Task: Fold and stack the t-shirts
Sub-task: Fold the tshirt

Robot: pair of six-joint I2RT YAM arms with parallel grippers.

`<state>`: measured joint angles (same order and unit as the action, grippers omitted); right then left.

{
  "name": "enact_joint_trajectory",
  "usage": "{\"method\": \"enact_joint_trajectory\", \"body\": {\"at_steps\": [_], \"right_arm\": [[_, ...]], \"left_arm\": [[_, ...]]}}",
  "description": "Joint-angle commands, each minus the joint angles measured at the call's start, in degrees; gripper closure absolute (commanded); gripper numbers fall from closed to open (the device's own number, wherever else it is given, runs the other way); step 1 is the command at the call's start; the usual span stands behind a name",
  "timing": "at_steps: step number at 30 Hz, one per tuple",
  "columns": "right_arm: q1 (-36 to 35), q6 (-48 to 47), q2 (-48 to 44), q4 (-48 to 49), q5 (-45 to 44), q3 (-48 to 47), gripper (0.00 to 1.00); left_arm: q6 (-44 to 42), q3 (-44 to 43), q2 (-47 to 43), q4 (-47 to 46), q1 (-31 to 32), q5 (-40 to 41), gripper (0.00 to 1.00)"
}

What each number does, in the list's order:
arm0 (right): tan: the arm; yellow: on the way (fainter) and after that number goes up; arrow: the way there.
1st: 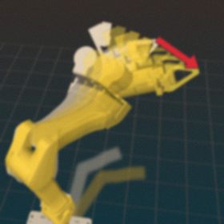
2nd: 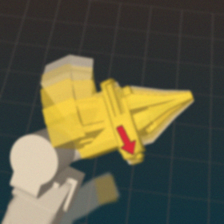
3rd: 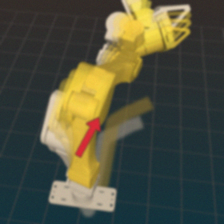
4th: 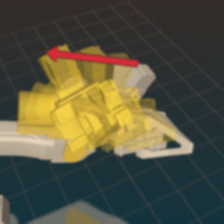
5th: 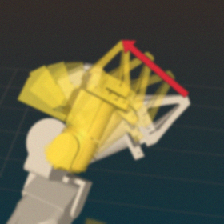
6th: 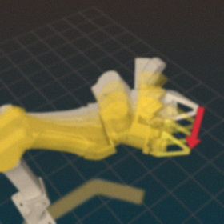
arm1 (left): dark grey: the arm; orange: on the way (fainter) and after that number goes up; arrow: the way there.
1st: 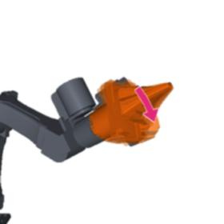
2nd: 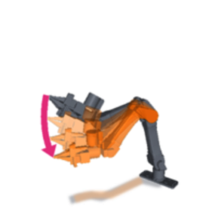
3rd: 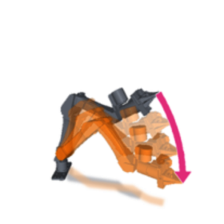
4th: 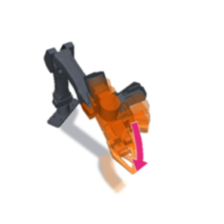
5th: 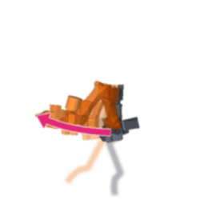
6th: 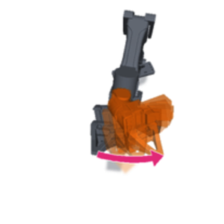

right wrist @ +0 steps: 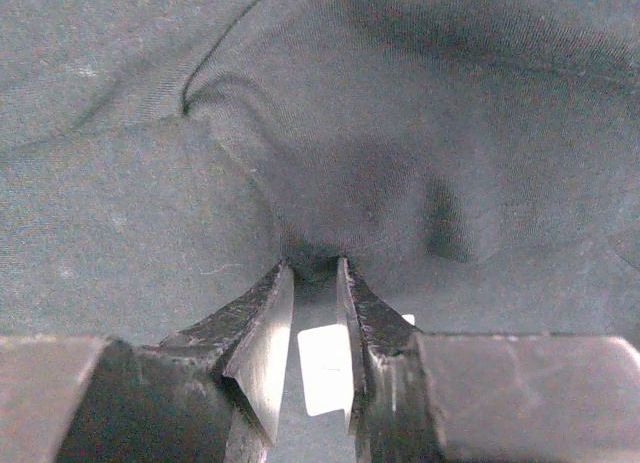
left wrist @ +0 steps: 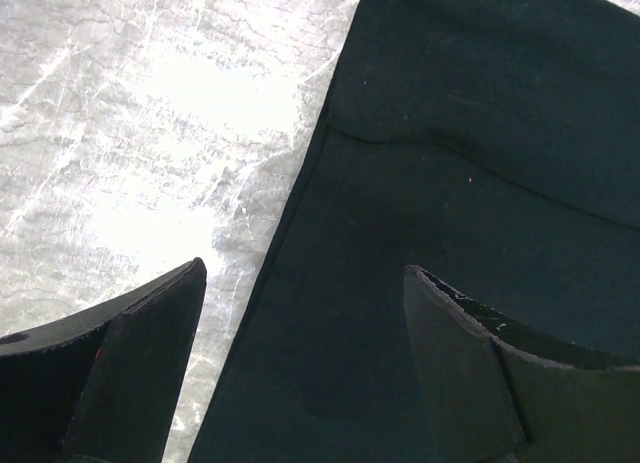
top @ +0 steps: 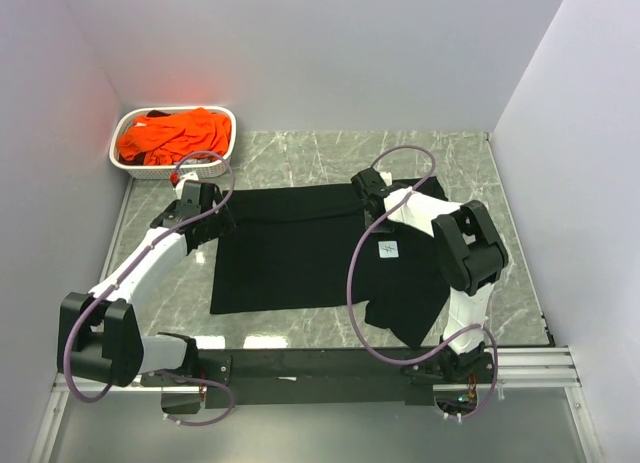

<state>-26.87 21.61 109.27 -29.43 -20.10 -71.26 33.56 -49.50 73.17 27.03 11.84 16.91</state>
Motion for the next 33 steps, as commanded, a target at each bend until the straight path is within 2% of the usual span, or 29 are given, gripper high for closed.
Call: {"method": "enact_joint_trajectory", "body": {"at_steps": [1, 4, 8, 20, 27, 30, 31, 33], "right_arm": [[-0.29, 0.63, 0.85, 0.34, -0.91, -1.42, 0.69], [-0.29, 0.54, 1.12, 0.25, -0.91, -1.51, 0.74], [-0.29, 0.02, 0.33, -0.8, -0.56, -2.56, 0.92], [-0.64, -0.25, 0.67, -11.07, 2.51, -11.96, 1.0], [-0.99, 0.02, 3.75, -14.78, 9.1, -17.41, 0.99], [-0.9, -0.07, 4.11, -14.43, 12.62, -17.68, 0.9], [-0.9, -0.16, 3.5, -14.17, 13.58, -17.25, 0.82], [-0.73, -0.69, 2.35, -12.76, 16.13, -15.67, 0.78]], "left_arm": [[-1.13, -0.87, 0.13, -1.71, 0.12, 0.58, 0.15], [-1.13, -1.04, 0.48, -1.63, 0.12, 0.67, 0.15], [-1.13, -0.95, 0.66, -1.63, 0.12, 0.59, 0.15], [-1.39, -1.39, 2.33, -1.01, 0.12, 0.15, 0.15], [-1.66, -1.48, 3.03, -0.92, 0.2, -0.47, 0.15], [-1.66, -1.57, 3.56, -0.75, 0.12, -0.91, 0.15], [-1.66, -1.57, 3.82, -0.66, 0.12, -0.91, 0.15], [-1.74, -1.48, 3.83, -0.75, 0.12, -1.0, 0.15]]}}
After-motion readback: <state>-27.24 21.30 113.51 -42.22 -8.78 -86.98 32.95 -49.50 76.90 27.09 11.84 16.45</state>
